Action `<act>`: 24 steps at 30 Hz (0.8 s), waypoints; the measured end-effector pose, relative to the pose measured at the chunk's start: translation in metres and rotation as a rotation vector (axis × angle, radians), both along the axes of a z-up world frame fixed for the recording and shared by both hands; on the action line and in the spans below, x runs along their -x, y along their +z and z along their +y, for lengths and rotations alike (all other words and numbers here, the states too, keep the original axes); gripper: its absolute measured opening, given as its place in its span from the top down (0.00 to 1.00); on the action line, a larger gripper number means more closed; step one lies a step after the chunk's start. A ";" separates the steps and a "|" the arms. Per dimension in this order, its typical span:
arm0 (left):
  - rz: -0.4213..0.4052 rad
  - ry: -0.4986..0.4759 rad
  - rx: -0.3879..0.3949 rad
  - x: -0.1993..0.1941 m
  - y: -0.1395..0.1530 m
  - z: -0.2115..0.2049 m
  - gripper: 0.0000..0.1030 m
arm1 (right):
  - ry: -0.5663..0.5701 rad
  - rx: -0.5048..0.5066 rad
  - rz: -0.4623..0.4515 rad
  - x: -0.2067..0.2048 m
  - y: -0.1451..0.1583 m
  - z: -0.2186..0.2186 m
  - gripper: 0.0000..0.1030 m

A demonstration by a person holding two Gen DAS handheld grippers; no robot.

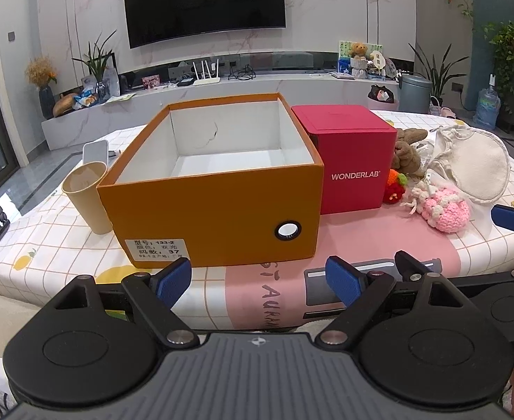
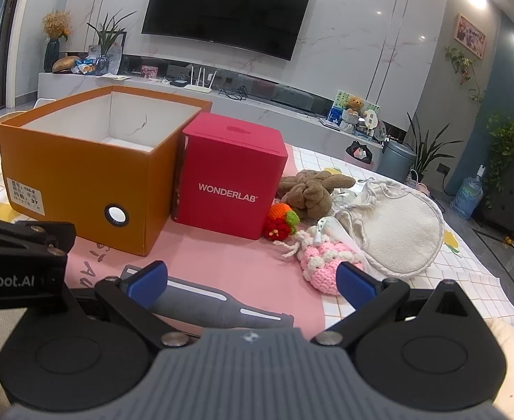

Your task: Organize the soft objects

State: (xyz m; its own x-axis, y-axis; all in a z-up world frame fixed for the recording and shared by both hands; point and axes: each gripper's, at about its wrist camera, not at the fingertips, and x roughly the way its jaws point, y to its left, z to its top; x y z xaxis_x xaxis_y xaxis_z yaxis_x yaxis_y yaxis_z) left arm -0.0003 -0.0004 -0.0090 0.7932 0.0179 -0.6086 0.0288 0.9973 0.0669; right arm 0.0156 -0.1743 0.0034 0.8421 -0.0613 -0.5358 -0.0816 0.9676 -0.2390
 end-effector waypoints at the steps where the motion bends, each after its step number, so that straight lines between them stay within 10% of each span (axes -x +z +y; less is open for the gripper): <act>1: 0.006 0.001 0.002 0.000 0.000 0.000 0.02 | 0.000 0.002 0.000 0.000 0.000 0.000 0.03; 24: 0.034 0.003 0.012 -0.003 -0.005 0.000 0.06 | 0.007 0.026 0.011 -0.002 -0.004 0.003 0.03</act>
State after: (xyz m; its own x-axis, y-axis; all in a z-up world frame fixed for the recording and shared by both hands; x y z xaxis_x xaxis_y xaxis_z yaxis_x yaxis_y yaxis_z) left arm 0.0030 -0.0008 -0.0140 0.7722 0.0124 -0.6352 0.0283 0.9981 0.0539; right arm 0.0179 -0.1711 -0.0004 0.8364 -0.0697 -0.5437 -0.0912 0.9604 -0.2633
